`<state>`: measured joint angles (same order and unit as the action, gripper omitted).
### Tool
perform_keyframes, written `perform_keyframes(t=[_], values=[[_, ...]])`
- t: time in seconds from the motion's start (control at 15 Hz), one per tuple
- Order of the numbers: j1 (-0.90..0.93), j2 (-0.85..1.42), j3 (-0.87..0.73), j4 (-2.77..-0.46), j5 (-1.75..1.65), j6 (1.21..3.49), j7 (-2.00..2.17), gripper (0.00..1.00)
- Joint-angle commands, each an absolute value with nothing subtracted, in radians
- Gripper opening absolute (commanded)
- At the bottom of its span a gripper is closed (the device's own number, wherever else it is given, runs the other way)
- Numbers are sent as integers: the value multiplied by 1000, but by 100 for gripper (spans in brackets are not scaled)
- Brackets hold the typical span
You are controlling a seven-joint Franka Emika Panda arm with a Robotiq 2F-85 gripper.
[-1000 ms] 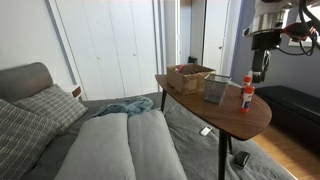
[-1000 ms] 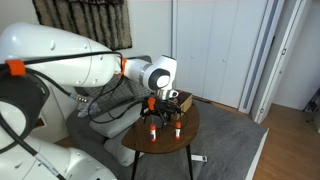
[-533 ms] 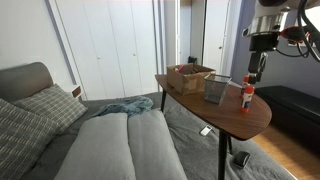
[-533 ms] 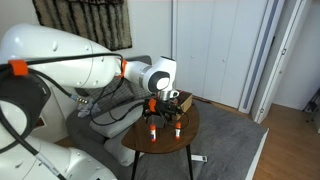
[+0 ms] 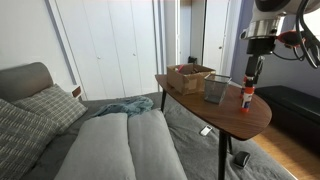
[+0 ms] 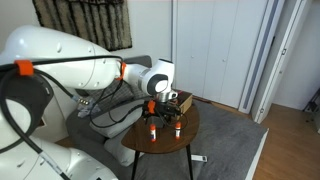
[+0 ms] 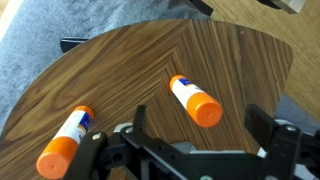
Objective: Put the two orange bottles in the office pen holder
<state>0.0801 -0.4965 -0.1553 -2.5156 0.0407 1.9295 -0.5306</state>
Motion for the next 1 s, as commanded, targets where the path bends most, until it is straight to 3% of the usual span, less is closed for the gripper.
perform_keyframes(t=[0.0, 0.27, 0.8, 0.93], values=[[88, -491, -151, -2530, 63, 1955, -551, 96], [89, -482, -151, -2529, 64, 1955, -553, 61], [86, -487, -152, -2512, 64, 1941, -559, 5], [84, -501, -150, -2486, 53, 1916, -561, 8]])
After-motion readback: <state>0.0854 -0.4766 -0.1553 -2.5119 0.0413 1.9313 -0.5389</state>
